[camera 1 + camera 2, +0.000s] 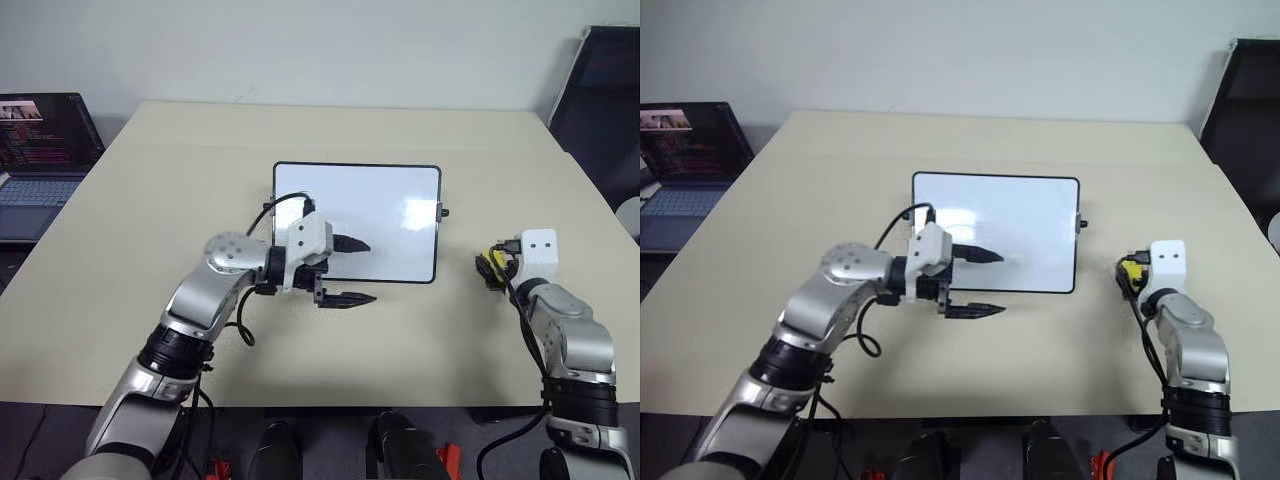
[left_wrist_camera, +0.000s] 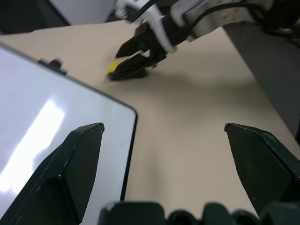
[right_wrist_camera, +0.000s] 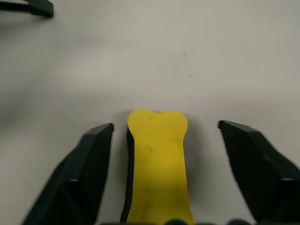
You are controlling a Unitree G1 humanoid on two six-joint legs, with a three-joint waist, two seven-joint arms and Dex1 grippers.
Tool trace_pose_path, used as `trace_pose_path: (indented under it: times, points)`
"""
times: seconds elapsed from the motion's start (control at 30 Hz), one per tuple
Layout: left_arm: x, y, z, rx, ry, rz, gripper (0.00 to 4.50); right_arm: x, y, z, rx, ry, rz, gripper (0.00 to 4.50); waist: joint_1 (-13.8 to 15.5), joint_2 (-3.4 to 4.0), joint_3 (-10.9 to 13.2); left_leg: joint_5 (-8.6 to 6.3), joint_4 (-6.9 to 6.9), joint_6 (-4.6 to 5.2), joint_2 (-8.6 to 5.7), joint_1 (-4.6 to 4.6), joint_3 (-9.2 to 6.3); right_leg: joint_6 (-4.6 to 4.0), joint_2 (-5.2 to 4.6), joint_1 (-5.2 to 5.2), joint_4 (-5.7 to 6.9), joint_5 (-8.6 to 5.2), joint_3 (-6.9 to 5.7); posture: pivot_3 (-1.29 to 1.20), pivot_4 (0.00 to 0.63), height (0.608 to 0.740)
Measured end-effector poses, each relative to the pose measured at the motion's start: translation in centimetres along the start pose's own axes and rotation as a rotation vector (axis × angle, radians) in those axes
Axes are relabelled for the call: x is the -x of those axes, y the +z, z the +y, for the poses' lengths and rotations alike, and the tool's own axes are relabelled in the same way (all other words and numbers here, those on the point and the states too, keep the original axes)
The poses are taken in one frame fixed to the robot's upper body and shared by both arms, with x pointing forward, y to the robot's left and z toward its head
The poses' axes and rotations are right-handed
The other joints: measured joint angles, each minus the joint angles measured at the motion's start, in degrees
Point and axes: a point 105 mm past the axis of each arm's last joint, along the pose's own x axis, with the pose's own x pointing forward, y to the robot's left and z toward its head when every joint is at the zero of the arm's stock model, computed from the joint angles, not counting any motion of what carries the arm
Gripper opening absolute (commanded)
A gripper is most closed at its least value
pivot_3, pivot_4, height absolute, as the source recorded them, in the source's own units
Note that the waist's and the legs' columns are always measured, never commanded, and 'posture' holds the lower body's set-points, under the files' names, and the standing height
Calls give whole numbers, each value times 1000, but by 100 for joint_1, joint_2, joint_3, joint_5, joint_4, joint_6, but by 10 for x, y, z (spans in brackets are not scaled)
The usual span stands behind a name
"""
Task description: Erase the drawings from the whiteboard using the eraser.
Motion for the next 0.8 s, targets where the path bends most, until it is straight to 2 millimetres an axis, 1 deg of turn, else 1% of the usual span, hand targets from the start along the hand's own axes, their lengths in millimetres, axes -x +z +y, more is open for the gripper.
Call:
trace_pose_path:
  times: [0.03, 0.1, 0.2, 0.23, 0.27, 0.3, 0.33, 0.37, 0.4, 0.43, 0.47, 0.5, 0.53, 0.57, 0.6, 0.67, 0.7, 0.73, 0.8]
  points:
    - [4, -2, 2, 11, 31, 0, 4500, 1, 2, 1, -3, 7, -9, 4480, 0, 0, 0, 0, 0, 0, 0, 0, 0, 0, 0, 0, 0, 0, 0, 0, 150, 740]
    - [19, -10, 6, 55, 124, 0, 4500, 8, 15, 6, 2, 32, -70, 4480, -14, 5, 3, 0, -2, 0, 1, 0, 0, 1, 0, -2, 2, 0, 2, 0, 150, 740]
    - [51, -28, 9, 153, 287, 23, 4500, 27, 35, 8, 42, 26, -180, 4480, -2, 6, 3, -1, -10, 0, 5, 0, -4, 19, 4, -6, 5, 6, -3, 0, 150, 740]
    - [59, -31, 10, 175, 330, 30, 4500, 32, 35, 8, 46, 22, -194, 4480, 6, 5, 3, -1, -9, 0, 5, -1, -5, 19, 3, -5, 2, 5, -5, 0, 150, 740]
    - [71, -33, 6, 205, 401, 16, 4500, 42, 36, 14, 46, 38, -223, 4480, 11, 5, 2, -1, -14, -1, 5, -2, -4, 12, 2, -5, -2, -1, -3, 0, 150, 740]
    - [83, -37, 2, 241, 469, 11, 4500, 53, 32, 24, 37, 66, -240, 4480, 18, 2, -1, -3, -17, -1, 7, 0, -5, 10, 2, -2, 0, -11, -7, 0, 150, 740]
    - [92, -42, -3, 280, 532, 13, 4500, 61, 23, 32, 25, 97, -228, 4480, 21, 2, -1, -5, -17, -1, 7, 1, -7, 12, 1, 0, 2, -13, -9, 0, 150, 740]
    - [97, -46, -5, 314, 590, 12, 4500, 65, 13, 40, 16, 127, -205, 4480, 34, 3, 1, -5, -15, -2, 5, -1, -6, 4, -2, -2, 0, -18, -8, 0, 150, 740]
    - [97, -48, -6, 329, 618, 10, 4500, 67, 9, 43, 9, 138, -198, 4480, 59, 1, 2, -4, -3, -3, 0, -2, -6, 0, -6, 0, 1, -19, -8, 0, 150, 740]
    - [100, -48, -10, 339, 673, -9, 4500, 71, 7, 49, 4, 134, -225, 4480, 61, 0, 0, -4, 0, -3, 0, 0, -2, -4, -7, 4, -5, -16, -3, 0, 150, 740]
    - [104, -49, -16, 352, 760, -42, 4500, 80, 2, 57, -9, 130, -265, 4480, 58, -2, -12, -5, 0, -4, 0, 12, -2, -4, -9, 20, -13, -16, -4, 0, 150, 740]
    - [108, -55, -21, 378, 844, -54, 4500, 87, -8, 65, -21, 123, -282, 4480, 56, -13, -24, -7, -6, -5, 3, 33, -2, -6, -9, 39, -20, -18, -7, 0, 150, 740]
    - [111, -63, -24, 403, 910, -42, 4500, 91, -22, 73, -36, 140, -264, 4480, 58, -19, -20, -7, -4, -7, 3, 39, -3, -7, -9, 44, -21, -18, -8, 0, 150, 740]
    - [114, -68, -24, 409, 963, -24, 4500, 92, -30, 75, -35, 146, -257, 4480, 57, -20, -12, -7, 3, -8, 0, 37, -1, -9, -12, 41, -22, -17, -3, 0, 150, 740]
    - [118, -69, -21, 391, 1005, -11, 4500, 92, -33, 73, -37, 143, -263, 4480, 54, -23, -7, -8, 7, -10, -3, 36, 4, -10, -18, 38, -29, -17, 0, 0, 150, 740]
    - [124, -62, -12, 336, 1070, -12, 4500, 91, -30, 64, -48, 133, -294, 4480, 49, -22, -7, -29, 11, -44, -2, 40, 5, -12, -22, 31, -72, -16, -3, 0, 150, 740]
    - [127, -58, -6, 306, 1105, -15, 4500, 90, -29, 59, -56, 133, -307, 4480, 43, -20, -8, -30, 7, -44, 0, 40, 5, -15, -23, 40, -112, -14, -6, 0, 150, 740]
    - [130, -56, -3, 282, 1131, -13, 4500, 89, -28, 55, -55, 129, -312, 4480, 34, -21, -8, -29, 10, -43, -3, 39, 8, -16, -32, 43, -127, -13, -6, 0, 150, 740]
    - [133, -58, -2, 270, 1157, 2, 4500, 88, -30, 53, -41, 138, -305, 4480, 12, -25, -11, -25, 16, -37, -3, 41, 27, -18, -47, 53, -155, -12, -2, 0, 150, 740]
